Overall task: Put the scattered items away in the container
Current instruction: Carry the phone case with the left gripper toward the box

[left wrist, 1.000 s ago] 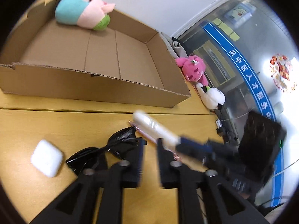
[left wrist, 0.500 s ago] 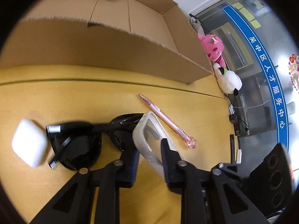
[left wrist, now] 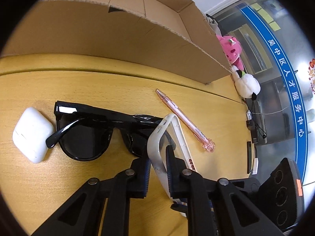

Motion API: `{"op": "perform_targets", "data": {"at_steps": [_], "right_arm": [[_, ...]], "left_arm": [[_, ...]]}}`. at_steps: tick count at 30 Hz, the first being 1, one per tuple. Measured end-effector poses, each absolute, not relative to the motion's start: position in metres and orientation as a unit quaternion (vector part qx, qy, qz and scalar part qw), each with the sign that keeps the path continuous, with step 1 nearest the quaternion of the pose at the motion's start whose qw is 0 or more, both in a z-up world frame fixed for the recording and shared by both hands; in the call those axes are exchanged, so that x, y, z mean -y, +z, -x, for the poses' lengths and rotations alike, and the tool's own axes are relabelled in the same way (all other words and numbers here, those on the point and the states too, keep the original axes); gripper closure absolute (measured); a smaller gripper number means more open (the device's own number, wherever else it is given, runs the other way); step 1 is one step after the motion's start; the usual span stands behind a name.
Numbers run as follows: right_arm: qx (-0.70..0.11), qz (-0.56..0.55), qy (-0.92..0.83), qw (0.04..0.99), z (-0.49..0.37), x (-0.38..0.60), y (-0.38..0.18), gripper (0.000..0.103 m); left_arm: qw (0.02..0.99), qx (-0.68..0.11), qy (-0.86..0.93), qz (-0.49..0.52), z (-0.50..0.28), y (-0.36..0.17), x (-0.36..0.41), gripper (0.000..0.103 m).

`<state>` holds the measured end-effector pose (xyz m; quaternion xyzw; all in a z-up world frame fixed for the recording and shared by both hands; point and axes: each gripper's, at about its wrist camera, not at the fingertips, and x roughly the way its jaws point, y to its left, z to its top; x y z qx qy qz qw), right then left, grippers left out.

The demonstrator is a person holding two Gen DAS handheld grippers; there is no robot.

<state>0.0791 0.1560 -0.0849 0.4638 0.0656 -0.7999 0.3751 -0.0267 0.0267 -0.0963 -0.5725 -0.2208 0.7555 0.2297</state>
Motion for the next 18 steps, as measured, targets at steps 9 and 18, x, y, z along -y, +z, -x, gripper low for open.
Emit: {"op": "perform_targets", "data": {"at_steps": [9,18], "right_arm": [[-0.087,-0.401,-0.84,0.356,-0.079,-0.15,-0.042,0.097],[-0.152,-0.318,-0.868,0.349,-0.045,-0.142,0.022,0.097]], "left_arm": [[0.254,0.182,0.806,0.503,0.022,-0.028,-0.024,0.09],[0.286,0.148,0.847,0.422,0.055,0.056,-0.016,0.09]]}}
